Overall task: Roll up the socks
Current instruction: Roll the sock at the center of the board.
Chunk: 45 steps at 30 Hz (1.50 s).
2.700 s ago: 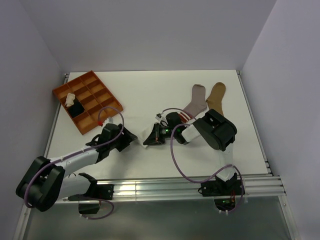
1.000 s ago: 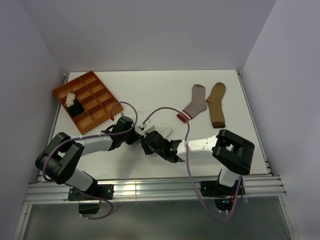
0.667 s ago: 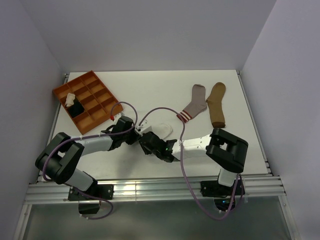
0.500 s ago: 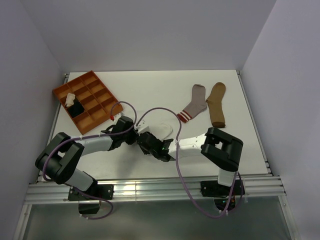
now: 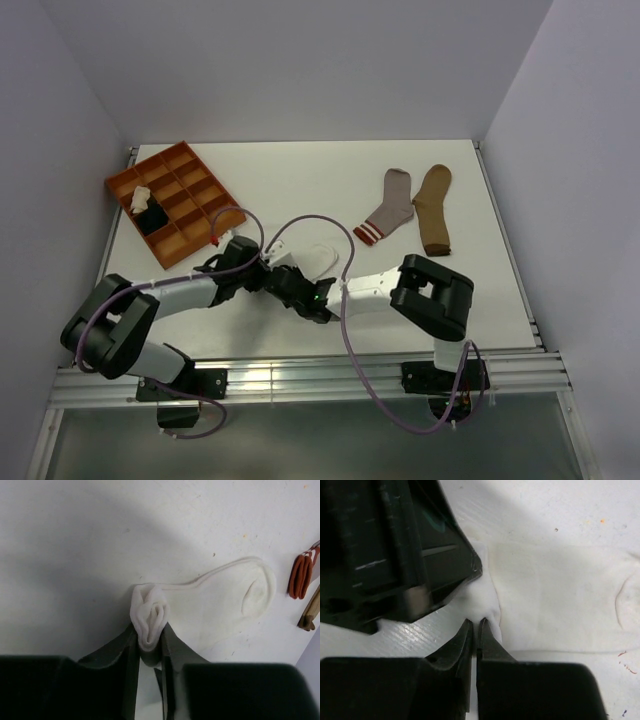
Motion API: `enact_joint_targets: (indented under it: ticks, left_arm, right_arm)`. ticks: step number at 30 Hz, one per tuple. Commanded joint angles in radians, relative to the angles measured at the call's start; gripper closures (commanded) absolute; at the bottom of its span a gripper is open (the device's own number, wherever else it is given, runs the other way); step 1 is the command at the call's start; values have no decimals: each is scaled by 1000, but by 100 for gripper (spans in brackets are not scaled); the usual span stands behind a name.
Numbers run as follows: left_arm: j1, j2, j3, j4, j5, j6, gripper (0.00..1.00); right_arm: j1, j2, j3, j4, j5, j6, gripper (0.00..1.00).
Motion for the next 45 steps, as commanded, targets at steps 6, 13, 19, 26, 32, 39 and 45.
enact_joint_targets:
  ticks: [6,13,19,26,32,39,45]
  left_arm:
    - [-26,-145,-89,-58,-45,-41,41]
    - [-24,-220,-92,-78,-81,-56,30]
    - [-24,-239,-133,5,-62,-44,30]
    - [-34,-173,-112,52,-26,-18,36]
    - [-43,-131,-118,117,-9,-20,37]
    - [-55,-116,-114,143,-39,-15,37]
    - [-55,-70,-98,101,-87,-44,42]
  right_arm:
    - [-184,-54,-139,68,-496,41,100]
    - [-347,-17,-196,238,-950,193,100]
    - [-483,96,-262,513,-1253,438,100]
    - [-563,240,-301,808,-1390,705,100]
    - [-568,267,-271,694,-1376,646,100]
    - [-568,261,-241,601,-1350,598,100]
    - [-568,265,-244,608,-1353,604,100]
